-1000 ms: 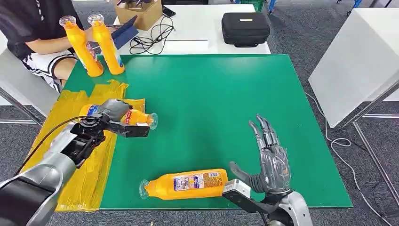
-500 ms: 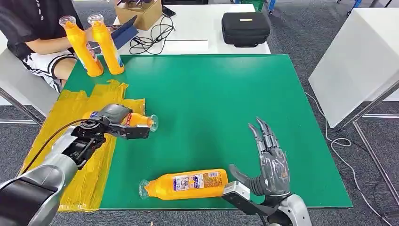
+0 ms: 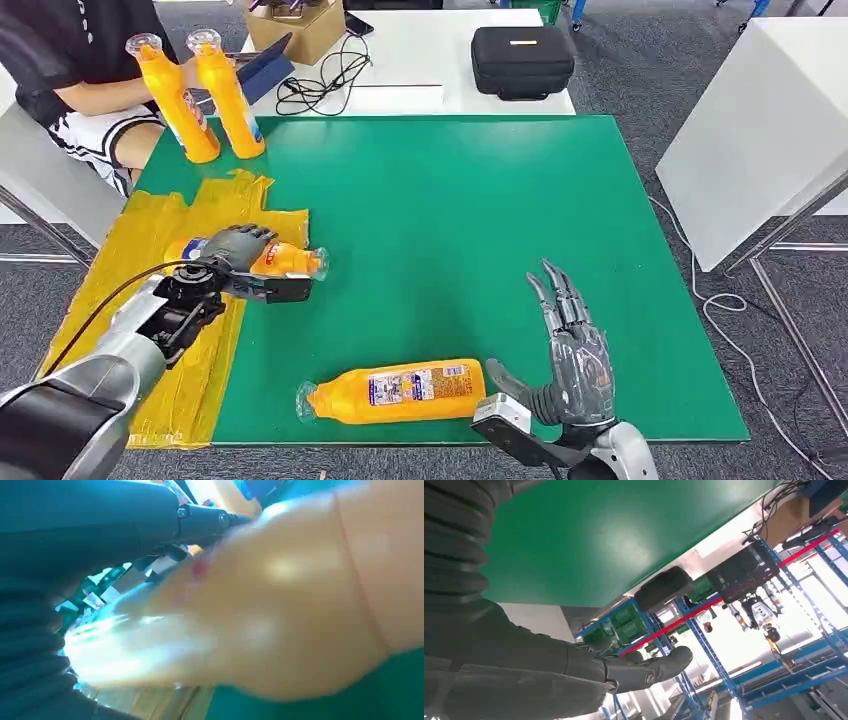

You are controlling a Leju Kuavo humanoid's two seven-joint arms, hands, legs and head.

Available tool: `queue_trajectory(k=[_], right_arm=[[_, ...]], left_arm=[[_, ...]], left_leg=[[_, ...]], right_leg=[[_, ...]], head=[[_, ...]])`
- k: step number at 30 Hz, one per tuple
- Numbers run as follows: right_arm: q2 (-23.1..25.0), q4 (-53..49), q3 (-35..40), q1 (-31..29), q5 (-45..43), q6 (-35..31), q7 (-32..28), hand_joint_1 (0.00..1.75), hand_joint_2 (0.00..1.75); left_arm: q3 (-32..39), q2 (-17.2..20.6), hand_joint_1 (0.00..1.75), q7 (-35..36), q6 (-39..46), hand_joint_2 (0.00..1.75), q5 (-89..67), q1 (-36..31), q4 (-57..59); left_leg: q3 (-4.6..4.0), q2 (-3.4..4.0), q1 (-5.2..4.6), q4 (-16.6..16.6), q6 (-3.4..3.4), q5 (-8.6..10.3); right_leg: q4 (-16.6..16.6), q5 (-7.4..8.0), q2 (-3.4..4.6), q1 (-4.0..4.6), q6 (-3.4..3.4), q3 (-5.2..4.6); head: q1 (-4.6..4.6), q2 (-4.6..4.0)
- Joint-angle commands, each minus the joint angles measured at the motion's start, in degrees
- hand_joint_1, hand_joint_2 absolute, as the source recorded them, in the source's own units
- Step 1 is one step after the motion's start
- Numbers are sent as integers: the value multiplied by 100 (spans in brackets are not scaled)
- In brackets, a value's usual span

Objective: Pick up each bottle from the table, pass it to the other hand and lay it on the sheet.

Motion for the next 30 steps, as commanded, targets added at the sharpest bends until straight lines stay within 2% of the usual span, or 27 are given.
queue_trajectory(k=[1, 10, 15, 23, 24, 28, 30], right_arm=[[-113, 75, 91, -36, -28, 3, 8, 0, 175], [-113, 75, 91, -36, -28, 3, 8, 0, 175], [-139, 104, 131, -64, -29, -16, 69, 0, 175], [-134, 120, 76, -132, -99, 15, 156, 0, 175], [-66, 118, 23, -75, -110, 118, 202, 0, 175], [143, 89, -175, 62, 7, 253, 79, 0, 175], [183, 116, -221, 68, 30, 276, 69, 0, 175]], left_arm=[[-37, -100, 0, 17, -16, 175, -9, -205, 441], [-37, -100, 0, 17, -16, 175, -9, -205, 441], [83, -120, 0, 332, -134, 175, -241, -149, 573], [309, -264, 0, 446, -242, 175, -375, -167, 750], [257, -248, 0, 597, 487, 175, -537, -69, 449], [227, -291, 0, 981, 43, 175, -1029, 284, -911], [-278, -185, 0, 1412, 44, 175, -1029, 287, -1242]], left_leg=[[15, 3, 3, 0, -4, -7], [18, 2, 3, 0, -4, -9], [21, 5, 3, -1, -4, -10], [30, 7, 4, -1, -4, -12], [22, 4, 2, -3, -3, -7], [17, -10, 3, -1, -4, -5], [10, -13, 5, 3, -3, -5]], right_leg=[[-5, -5, -4, 3, 5, 18], [-5, -7, -5, 3, 5, 21], [-6, -7, -3, 3, 5, 23], [-9, -7, -4, 4, 8, 34], [-8, -4, -3, 1, 6, 24], [-6, -7, -18, 2, 6, 23], [-4, -7, -20, 4, 6, 17]], head=[[0, 0], [0, 0], [0, 0], [0, 0], [0, 0], [-2, 0], [0, 0]])
